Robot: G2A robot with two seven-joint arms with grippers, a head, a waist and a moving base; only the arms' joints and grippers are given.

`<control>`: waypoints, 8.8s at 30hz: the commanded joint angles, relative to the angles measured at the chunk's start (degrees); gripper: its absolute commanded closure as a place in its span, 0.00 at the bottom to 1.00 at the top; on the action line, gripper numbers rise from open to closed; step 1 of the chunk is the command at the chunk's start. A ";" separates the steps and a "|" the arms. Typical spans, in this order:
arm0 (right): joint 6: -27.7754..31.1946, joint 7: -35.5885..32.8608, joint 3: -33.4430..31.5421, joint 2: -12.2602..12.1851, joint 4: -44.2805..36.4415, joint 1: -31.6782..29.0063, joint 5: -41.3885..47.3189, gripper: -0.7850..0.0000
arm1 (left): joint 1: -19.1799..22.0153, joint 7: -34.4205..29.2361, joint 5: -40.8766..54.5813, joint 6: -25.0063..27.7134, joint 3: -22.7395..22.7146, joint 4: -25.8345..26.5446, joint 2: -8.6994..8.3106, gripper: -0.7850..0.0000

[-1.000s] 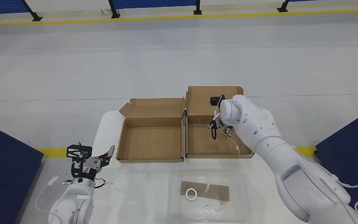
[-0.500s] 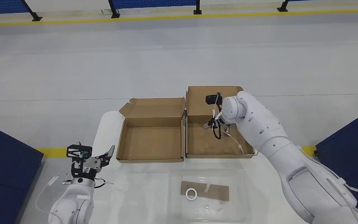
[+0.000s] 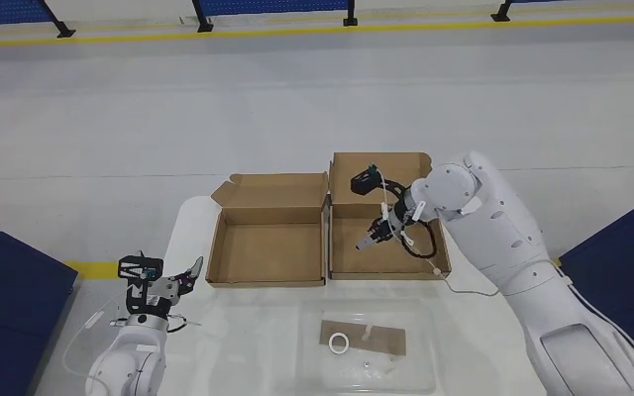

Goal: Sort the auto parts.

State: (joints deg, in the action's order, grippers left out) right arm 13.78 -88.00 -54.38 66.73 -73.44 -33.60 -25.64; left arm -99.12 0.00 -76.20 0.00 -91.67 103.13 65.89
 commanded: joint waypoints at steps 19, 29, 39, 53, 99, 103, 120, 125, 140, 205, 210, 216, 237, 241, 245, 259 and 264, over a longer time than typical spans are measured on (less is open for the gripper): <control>2.52 0.00 15.88 -7.60 -21.68 2.20 11.44 0.00 | 0.00 0.00 0.00 0.00 0.00 0.00 0.00 0.00; 3.38 0.86 17.45 -7.54 -23.82 1.39 10.64 0.00 | 0.00 0.00 0.00 0.00 0.00 0.00 0.00 0.00; 3.07 0.55 32.90 -9.42 -31.71 4.45 9.89 0.00 | 0.00 0.00 0.00 0.00 0.00 0.00 0.00 0.00; 3.92 2.27 38.67 -9.76 -30.26 6.12 9.62 0.00 | 0.00 0.00 0.00 0.00 0.00 0.00 0.00 0.00; 0.97 0.00 44.64 -4.06 -22.26 -2.16 -8.32 0.00 | 0.00 0.00 0.00 0.00 0.00 0.00 0.00 0.00; 0.97 0.00 44.64 -4.06 -22.26 -2.16 -8.32 0.00 | 0.00 0.00 0.00 0.00 0.00 0.00 0.00 0.00; 2.51 0.00 44.64 -4.04 -23.32 -5.12 -13.42 0.00 | 0.00 0.00 0.00 0.00 0.00 0.00 0.00 0.00; 3.10 1.66 44.35 -4.21 -22.60 -6.20 -14.17 0.00 | 0.00 0.00 0.00 0.00 0.00 0.00 0.00 0.00; 2.88 0.37 44.64 -5.04 -24.11 -6.93 -13.36 0.62 | 0.00 0.00 0.00 0.00 0.00 0.00 0.00 0.00; -3.54 0.00 41.43 -8.72 -29.57 -6.74 -12.89 1.00 | 0.00 0.00 0.00 0.00 0.00 0.00 0.00 0.00; -3.68 1.34 41.28 -8.73 -29.31 -7.17 -12.71 1.00 | 0.00 0.00 0.00 0.00 0.00 0.00 0.00 0.00; -0.69 7.44 32.25 -12.10 -25.05 -8.58 -2.39 1.00 | 0.00 0.00 0.00 0.00 0.00 0.00 0.00 0.00; 14.71 14.79 8.51 -23.81 -19.26 -21.37 16.92 1.00 | 0.00 0.00 0.00 0.00 0.00 0.00 0.00 0.00; 18.48 15.96 4.43 -24.77 -15.17 -22.07 31.17 1.00 | 0.00 0.00 0.00 0.00 0.00 0.00 0.00 0.00; 17.77 15.24 3.42 -26.20 -14.27 -21.99 45.67 1.00 | 0.00 0.00 0.00 0.00 0.00 0.00 0.00 0.00; 15.45 14.15 4.13 -27.23 -14.29 -21.54 62.99 1.00 | 0.00 0.00 0.00 0.00 0.00 0.00 0.00 0.00; 14.99 12.48 2.37 -26.52 -16.23 -22.65 79.07 1.00 | 0.00 0.00 0.00 0.00 0.00 0.00 0.00 0.00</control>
State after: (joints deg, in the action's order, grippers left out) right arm 29.76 -74.14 -51.62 40.06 -89.42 -56.30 47.88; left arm -99.12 0.00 -76.20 0.00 -91.67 103.13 65.89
